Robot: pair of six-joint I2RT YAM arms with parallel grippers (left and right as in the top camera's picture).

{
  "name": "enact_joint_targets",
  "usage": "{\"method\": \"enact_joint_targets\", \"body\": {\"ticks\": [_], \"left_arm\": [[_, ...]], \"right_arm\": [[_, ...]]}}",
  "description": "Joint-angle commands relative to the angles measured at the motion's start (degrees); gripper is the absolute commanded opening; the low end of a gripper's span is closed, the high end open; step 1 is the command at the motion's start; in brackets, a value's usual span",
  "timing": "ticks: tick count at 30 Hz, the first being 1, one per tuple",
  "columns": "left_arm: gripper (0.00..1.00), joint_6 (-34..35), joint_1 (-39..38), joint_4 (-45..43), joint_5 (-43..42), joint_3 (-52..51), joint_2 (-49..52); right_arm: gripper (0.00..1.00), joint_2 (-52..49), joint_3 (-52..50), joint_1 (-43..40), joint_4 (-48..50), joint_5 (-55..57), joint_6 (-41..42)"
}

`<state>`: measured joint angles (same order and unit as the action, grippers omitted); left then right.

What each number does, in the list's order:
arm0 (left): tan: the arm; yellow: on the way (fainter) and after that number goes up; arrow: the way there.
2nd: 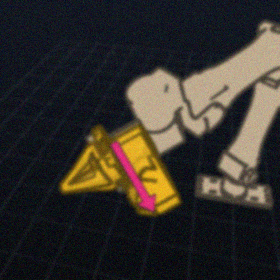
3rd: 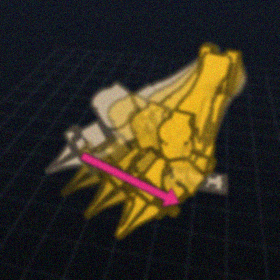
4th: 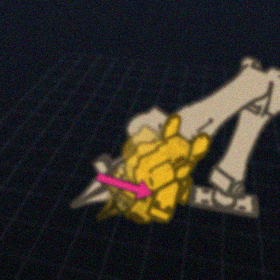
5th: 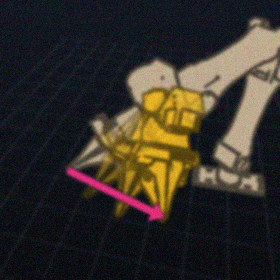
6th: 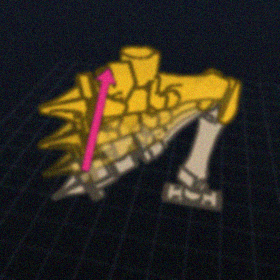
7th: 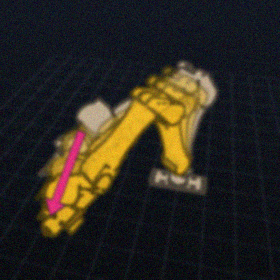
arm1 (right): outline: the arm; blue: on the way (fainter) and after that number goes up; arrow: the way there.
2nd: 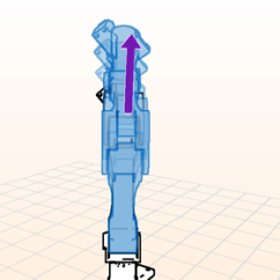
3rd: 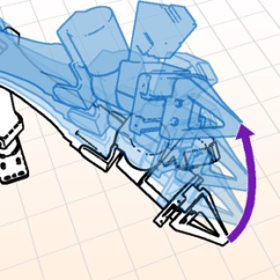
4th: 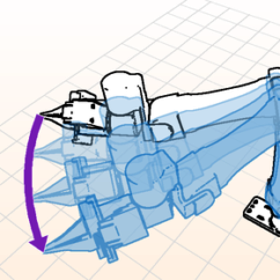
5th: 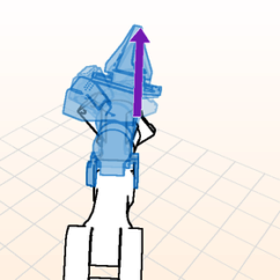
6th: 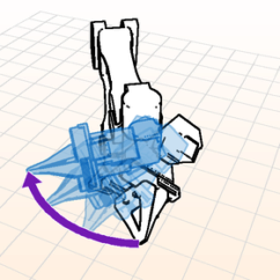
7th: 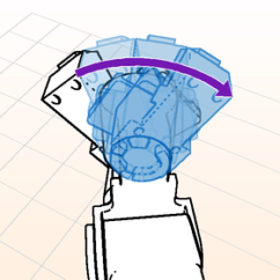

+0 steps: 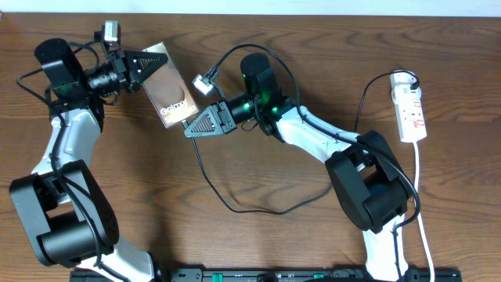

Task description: Plug charger to phone and switch on socket

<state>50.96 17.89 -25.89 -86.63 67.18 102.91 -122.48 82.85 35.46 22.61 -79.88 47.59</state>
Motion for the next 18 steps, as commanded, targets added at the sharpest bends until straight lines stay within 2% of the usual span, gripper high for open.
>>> {"method": "enact_joint_targets", "body": {"ticks": [1, 18], "left_arm": [[0.07, 0.04, -0.7, 0.04, -3.41, 0.33, -0.15], [0.07, 0.04, -0.7, 0.04, -3.41, 0.33, -0.15]], "right_arm": [[0.01, -0.33, 0.61, -1.22, 0.81, 6.12, 0.87], [0.01, -0.33, 0.61, -2.1, 0.81, 7.54, 1.68]]}}
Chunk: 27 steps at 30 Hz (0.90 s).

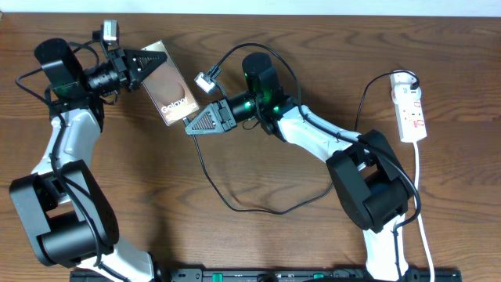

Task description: Plug charger to phone and switch on socket

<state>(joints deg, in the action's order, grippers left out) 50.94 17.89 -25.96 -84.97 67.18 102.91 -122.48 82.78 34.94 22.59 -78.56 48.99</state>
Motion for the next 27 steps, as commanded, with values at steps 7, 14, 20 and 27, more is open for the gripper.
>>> {"method": "enact_joint_targets", "body": {"ticks": [7, 14, 20, 27], "left_arm": [[0.07, 0.07, -0.68, 0.11, -5.07, 0.33, -0.15], [0.07, 0.07, -0.68, 0.11, -5.05, 0.33, -0.15], [0.07, -1.64, -0.68, 0.13, -4.96, 0.33, -0.15], [0.08, -1.66, 0.48, 4.5, 0.72, 0.33, -0.15]], "right_arm": [[0.24, -0.33, 0.68, -1.57, 0.83, 6.23, 0.28], [0.86, -0.33, 0.68, -1.57, 0.83, 6.14, 0.28], [0.99, -0.33, 0.68, -1.6, 0.83, 5.97, 0.26], [0.99, -0.33, 0.68, -2.56, 0.83, 5.53, 0.28]]}}
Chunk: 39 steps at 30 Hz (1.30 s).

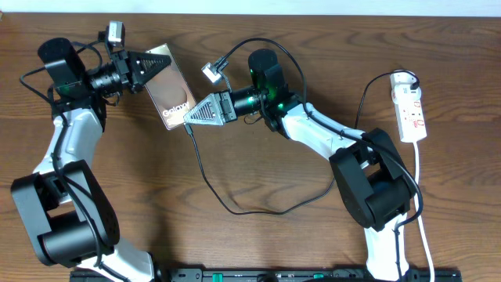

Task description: Plug charger to phone and switch on socket

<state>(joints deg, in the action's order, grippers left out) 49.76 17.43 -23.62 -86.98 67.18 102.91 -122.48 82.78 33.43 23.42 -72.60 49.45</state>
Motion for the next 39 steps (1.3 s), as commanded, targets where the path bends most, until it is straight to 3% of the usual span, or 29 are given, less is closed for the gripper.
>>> {"method": "enact_joint_targets", "body": {"ticks": [1, 11, 16, 20, 25, 39], "left_arm": [[0.07, -1.05, 1.4, 4.33, 4.22, 0.33, -0.15], [0.07, -15.41, 7.15, 28.33, 16.04, 0.33, -0.15], [0.07, -23.32, 9.57, 42.32, 27.71, 0.33, -0.15], [0.07, -25.92, 10.14, 50.12, 37.53, 0.33, -0.15], [0.07, -27.26, 10.14, 54.01, 46.71, 0.31, -0.13], [0.07, -27.45, 10.08, 55.36, 54.25, 0.31, 0.83]], "right_arm": [[0.99, -0.33, 0.68, -1.4, -0.02, -0.68, -0.17], [0.99, -0.33, 0.68, -5.07, -0.07, -2.54, -0.15], [0.99, -0.33, 0.68, -6.03, -0.46, -2.78, -0.22], [0.99, -0.33, 0.68, -6.08, -0.46, -2.8, -0.24], [0.99, -0.33, 0.68, -6.08, -0.48, -2.8, -0.83], [0.99, -0.33, 0.68, -5.97, -0.48, -2.75, -1.11]]}}
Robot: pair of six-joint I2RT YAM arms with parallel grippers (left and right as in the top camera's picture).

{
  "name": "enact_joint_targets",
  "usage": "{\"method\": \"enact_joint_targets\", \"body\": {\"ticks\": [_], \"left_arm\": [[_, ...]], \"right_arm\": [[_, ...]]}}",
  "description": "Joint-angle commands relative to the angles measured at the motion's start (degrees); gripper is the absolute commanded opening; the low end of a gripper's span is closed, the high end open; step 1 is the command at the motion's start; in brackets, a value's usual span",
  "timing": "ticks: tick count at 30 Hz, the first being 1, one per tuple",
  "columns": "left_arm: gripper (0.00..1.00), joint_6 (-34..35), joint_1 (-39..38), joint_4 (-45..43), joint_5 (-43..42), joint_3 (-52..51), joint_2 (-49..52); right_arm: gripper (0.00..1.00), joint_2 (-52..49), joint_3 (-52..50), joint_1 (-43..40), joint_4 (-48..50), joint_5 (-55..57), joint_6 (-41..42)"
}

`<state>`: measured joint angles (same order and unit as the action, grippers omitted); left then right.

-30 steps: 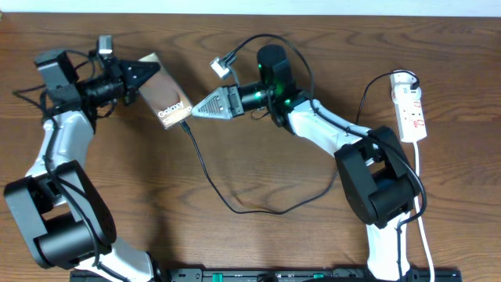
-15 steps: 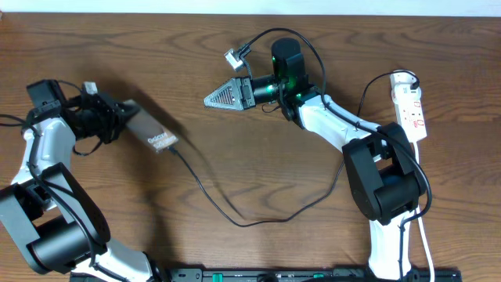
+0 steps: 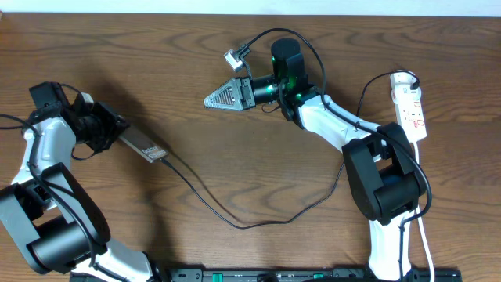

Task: Plug charger to phone and switch on socket
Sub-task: 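Lower the cabled phone onto the table with the left gripper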

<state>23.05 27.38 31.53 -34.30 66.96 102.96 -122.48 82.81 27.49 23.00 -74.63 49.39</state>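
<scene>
The phone [image 3: 139,146] shows as a dark, tilted slab at the left of the overhead view. My left gripper [image 3: 117,135] is shut on its upper-left end. The black charger cable [image 3: 235,222] is plugged into the phone's lower-right end. From there it loops across the table to the plug in the white socket strip [image 3: 410,110] at the far right. My right gripper [image 3: 208,101] hangs at the top centre, pointing left and holding nothing. It is seen side-on, so the gap between its fingers does not show.
The strip's white lead [image 3: 420,204] runs down the right edge, next to the right arm's base [image 3: 380,188]. The left arm's base [image 3: 47,227] stands at the bottom left. A dark rail [image 3: 258,275] lies along the front edge.
My left gripper has moved the phone from the top left down to the left-middle of the table, with the cable now attached. My right gripper has let go of the connector and moved up and right.
At first my left gripper held the phone face-up at the top left, and my right gripper held the cable connector just below its end. The connector then sat against the phone's end. Now the cable stays in the phone and my right gripper is apart from it.
</scene>
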Motion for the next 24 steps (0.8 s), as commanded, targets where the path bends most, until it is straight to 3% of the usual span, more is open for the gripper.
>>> {"method": "enact_joint_targets", "body": {"ticks": [1, 9, 24], "left_arm": [[0.07, -0.74, 0.13, 0.22, 1.57, 0.52, 1.31], [0.08, -0.72, 0.13, 0.31, -2.58, 0.52, 7.32], [0.08, -0.76, 0.13, -0.48, -0.59, 0.52, 9.16]], "right_arm": [[0.99, -0.33, 0.66, -0.02, -0.09, -0.72, -1.36], [0.99, -0.33, 0.66, -0.02, -0.09, -0.74, -1.44], [0.99, -0.33, 0.66, -0.02, -0.09, -0.72, -1.49]]}}
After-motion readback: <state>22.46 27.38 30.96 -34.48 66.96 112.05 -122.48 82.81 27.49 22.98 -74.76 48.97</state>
